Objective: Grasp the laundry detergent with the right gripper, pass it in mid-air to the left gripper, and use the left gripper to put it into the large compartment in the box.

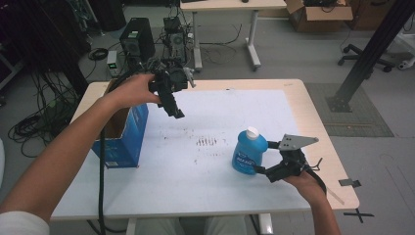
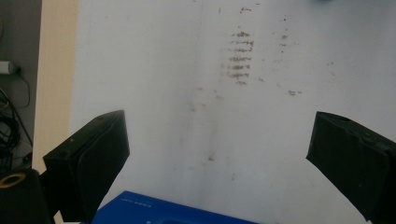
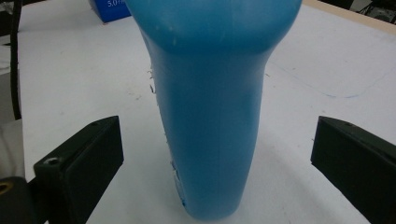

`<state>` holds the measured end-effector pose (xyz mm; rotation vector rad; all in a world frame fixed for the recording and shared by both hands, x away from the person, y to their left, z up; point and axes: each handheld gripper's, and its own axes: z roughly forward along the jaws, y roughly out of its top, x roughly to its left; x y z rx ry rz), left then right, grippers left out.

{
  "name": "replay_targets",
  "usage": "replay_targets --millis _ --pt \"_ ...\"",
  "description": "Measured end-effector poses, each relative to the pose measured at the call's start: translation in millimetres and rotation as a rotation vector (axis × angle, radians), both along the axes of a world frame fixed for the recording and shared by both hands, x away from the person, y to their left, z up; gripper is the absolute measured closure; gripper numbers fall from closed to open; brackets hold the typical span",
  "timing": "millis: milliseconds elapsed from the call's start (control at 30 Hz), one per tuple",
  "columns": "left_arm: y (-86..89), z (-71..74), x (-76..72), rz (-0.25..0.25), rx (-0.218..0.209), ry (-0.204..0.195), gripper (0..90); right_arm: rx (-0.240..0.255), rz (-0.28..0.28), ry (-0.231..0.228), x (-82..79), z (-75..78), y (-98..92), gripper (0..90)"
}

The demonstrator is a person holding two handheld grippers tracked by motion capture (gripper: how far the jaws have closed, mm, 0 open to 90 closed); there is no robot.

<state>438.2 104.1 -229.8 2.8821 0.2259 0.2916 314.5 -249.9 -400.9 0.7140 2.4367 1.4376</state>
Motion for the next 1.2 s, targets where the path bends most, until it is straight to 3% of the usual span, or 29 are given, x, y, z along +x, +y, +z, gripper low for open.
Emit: replay_targets --millis 700,1200 --pt "-4.1 -2.2 1.1 -0.007 0.009 0.003 5.9 0.058 0.002 -0.024 8.2 -10.8 15.9 3.2" --pt "-3.2 -1.8 1.0 -0.003 0.011 -0.001 5.9 0.09 0.024 -0.035 10.0 -14.4 20.5 16.0"
